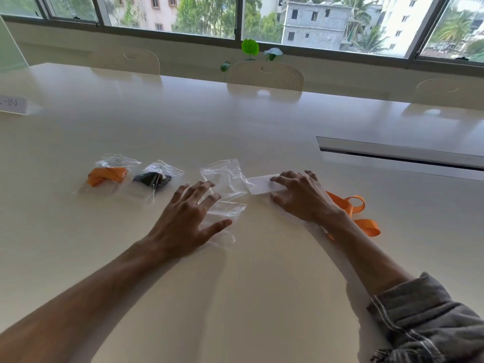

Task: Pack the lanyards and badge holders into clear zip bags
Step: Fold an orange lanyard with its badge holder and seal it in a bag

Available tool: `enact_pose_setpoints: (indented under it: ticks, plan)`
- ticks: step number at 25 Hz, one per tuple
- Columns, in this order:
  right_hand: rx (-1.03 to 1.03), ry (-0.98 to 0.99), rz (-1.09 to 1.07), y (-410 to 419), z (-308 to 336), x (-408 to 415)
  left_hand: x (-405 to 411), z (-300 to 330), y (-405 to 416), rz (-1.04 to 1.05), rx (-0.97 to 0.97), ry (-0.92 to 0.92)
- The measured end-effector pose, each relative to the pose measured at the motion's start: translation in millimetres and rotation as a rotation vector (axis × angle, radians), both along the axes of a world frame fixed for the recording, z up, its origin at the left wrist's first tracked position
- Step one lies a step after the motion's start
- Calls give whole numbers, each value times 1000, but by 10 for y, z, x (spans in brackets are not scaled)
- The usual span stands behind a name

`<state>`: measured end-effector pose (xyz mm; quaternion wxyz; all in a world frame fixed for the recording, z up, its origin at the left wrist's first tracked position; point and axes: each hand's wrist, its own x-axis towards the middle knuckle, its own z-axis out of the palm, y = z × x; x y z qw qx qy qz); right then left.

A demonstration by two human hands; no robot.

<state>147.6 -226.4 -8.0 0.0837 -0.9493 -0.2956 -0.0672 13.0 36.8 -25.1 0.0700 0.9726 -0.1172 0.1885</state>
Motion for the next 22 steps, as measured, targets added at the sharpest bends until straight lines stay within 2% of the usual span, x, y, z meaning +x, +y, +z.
enact_pose_setpoints:
  ticks: [5, 8, 13, 18, 20, 22]
  plan:
    - [-63, -162, 138, -79, -21, 42, -25, -39, -3, -40, -72, 31]
    - [31, -325, 234, -167, 43, 29, -25, -29, 1, -62, -67, 17]
    - [203, -478, 313, -282, 219, -45, -55, 76, -85, -36, -8, 13]
    - [347, -643, 376, -263, 581, -203, 147, 767, -417, -79, -300, -89]
    - [323, -785, 411, -251, 767, -288, 285, 1095, -588, -98, -399, 3]
    - [292, -949, 404, -283, 892, -374, 386, 1326, -704, -154, -509, 207]
